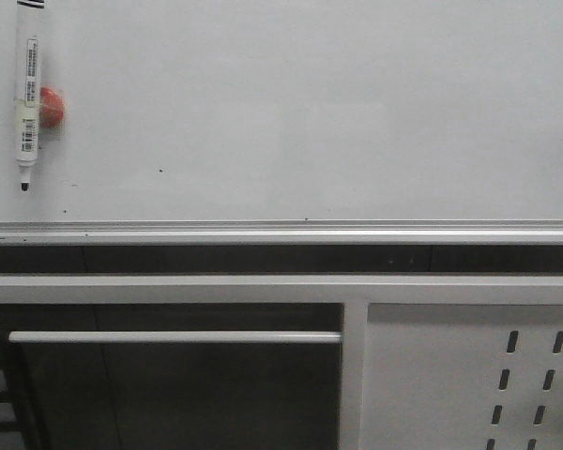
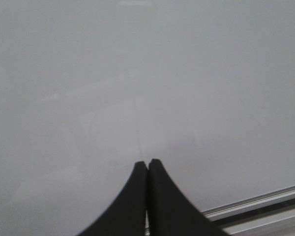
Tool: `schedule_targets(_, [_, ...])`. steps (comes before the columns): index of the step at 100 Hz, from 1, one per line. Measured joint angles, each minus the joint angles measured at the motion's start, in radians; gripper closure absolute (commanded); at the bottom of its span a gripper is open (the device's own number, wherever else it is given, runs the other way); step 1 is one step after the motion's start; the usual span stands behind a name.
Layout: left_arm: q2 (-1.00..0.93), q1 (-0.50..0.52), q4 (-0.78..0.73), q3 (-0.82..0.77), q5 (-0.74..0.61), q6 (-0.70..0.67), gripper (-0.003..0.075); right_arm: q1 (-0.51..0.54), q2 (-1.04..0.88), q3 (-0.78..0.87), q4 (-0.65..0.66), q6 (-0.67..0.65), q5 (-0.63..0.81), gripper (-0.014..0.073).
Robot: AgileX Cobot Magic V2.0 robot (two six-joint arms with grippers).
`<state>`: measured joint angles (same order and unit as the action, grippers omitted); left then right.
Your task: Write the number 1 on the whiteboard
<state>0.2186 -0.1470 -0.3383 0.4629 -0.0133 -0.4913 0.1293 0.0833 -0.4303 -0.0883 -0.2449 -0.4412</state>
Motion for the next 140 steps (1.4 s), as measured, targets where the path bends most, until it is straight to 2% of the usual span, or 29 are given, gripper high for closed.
schedule_targets(14, [0.100,-0.083,-0.062,0.118,0.118,-0.004,0.0738,0.000,0.035,-0.072,-0.014,0.050,-0.123,0.0665])
schedule_targets(35, [0.199,-0.182,-0.073,0.235,0.298,-0.004,0.0738,0.000,0.122,-0.178,-0.019,0.084,-0.293,0.0665])
schedule_targets(49, [0.259,-0.215,-0.073,0.289,0.416,-0.004,0.0738,0.000,0.171,-0.218,-0.025,0.109,-0.337,0.0665])
schedule_targets(63, [0.301,-0.228,-0.073,0.294,0.451,-0.001,0.0717,0.000,0.191,-0.223,-0.072,0.174,-0.351,0.0665])
schedule_targets(72, [0.312,-0.237,-0.073,0.292,0.440,0.016,0.0639,0.000,0.191,-0.225,-0.095,0.209,-0.353,0.0665])
schedule_targets(89, [0.312,-0.241,-0.073,0.219,0.341,0.022,0.0402,0.000,0.191,-0.227,-0.115,0.260,-0.353,0.0665])
schedule_targets(96, [0.312,-0.241,-0.073,0.169,0.289,0.022,0.0349,0.000,0.191,-0.227,-0.120,0.267,-0.353,0.0665])
schedule_targets(117, [0.314,-0.241,-0.073,0.015,0.131,0.022,0.0341,0.000,0.191,-0.227,-0.120,0.274,-0.353,0.0665])
schedule_targets(140, [0.333,-0.241,-0.124,-0.074,0.073,0.022,0.0341,0.000,0.191,-0.227,-0.122,0.277,-0.359,0.0665])
